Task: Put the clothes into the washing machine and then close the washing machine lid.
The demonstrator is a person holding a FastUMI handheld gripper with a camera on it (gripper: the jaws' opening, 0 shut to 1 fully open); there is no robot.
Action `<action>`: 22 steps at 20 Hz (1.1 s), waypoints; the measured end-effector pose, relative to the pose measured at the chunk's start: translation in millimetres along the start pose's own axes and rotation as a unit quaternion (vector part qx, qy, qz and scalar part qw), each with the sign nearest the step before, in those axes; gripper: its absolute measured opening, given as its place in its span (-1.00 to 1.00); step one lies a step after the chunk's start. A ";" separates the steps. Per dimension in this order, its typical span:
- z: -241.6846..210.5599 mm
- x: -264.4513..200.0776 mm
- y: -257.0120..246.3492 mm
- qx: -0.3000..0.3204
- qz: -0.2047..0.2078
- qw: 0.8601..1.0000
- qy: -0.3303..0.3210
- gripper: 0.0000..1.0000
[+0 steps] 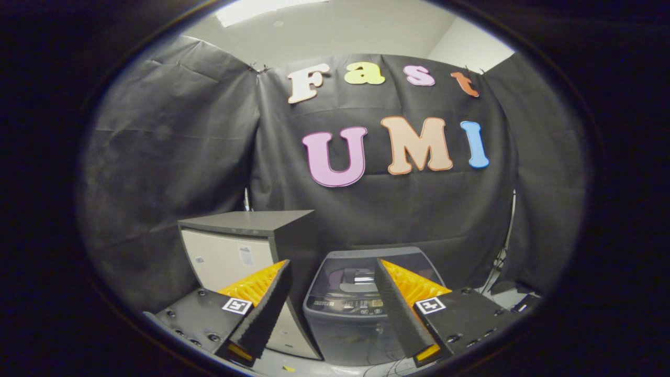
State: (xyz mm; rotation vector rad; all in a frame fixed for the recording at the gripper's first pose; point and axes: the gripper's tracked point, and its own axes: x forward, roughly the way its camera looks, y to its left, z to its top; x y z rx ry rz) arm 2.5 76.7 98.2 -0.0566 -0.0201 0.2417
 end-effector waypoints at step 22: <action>-1.6 -55.0 -23.3 0.007 0.001 0.999 -0.043 0.95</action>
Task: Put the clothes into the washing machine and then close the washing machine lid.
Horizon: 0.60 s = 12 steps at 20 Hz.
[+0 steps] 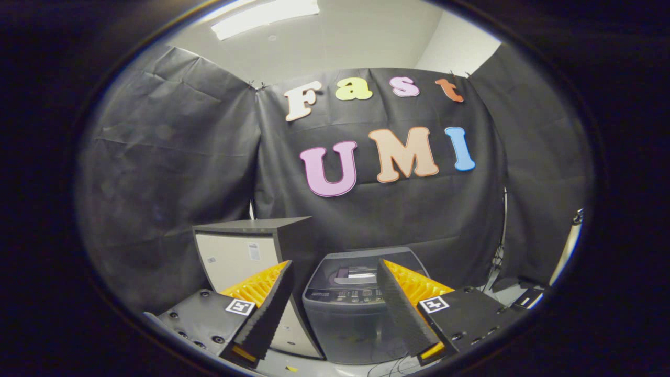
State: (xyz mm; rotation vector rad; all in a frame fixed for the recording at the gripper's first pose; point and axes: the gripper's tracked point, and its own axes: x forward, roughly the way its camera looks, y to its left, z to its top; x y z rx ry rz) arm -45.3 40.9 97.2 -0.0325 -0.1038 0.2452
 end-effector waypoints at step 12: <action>-6.0 9.6 -11.9 -0.030 -0.045 0.998 -0.032 0.96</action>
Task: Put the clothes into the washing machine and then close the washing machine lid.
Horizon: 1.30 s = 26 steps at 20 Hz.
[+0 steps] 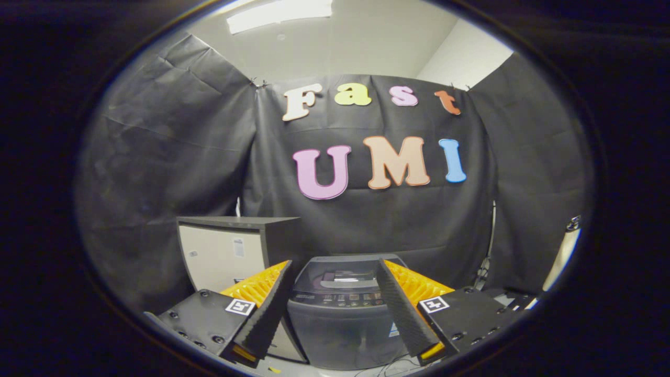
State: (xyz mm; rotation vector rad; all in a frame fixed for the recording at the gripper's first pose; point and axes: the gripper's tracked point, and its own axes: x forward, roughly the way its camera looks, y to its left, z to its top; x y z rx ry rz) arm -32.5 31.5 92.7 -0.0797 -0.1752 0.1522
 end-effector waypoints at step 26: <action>-12.6 90.7 -19.9 0.064 -0.024 0.998 0.004 0.95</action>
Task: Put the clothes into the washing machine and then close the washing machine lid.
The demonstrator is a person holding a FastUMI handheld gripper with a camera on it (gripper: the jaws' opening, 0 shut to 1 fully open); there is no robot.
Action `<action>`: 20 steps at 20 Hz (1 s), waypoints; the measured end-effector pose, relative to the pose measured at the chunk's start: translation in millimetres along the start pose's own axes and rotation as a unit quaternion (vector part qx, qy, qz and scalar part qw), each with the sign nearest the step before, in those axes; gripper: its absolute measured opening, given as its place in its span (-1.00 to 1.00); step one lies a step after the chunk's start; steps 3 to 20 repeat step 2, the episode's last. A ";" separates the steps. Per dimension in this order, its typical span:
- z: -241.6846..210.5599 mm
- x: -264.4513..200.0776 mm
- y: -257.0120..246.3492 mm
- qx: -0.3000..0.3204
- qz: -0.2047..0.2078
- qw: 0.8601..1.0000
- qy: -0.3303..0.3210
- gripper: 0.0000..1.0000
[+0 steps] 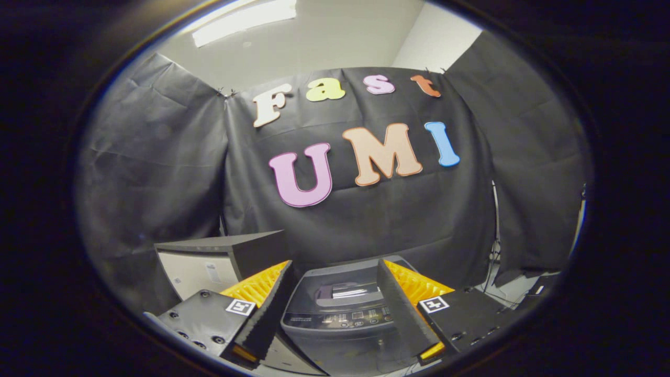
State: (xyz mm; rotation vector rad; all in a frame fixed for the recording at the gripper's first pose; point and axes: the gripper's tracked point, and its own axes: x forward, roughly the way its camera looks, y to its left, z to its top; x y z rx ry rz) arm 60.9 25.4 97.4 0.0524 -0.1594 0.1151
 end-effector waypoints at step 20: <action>-2.4 2.6 6.3 -0.014 0.006 1.000 -0.003 0.95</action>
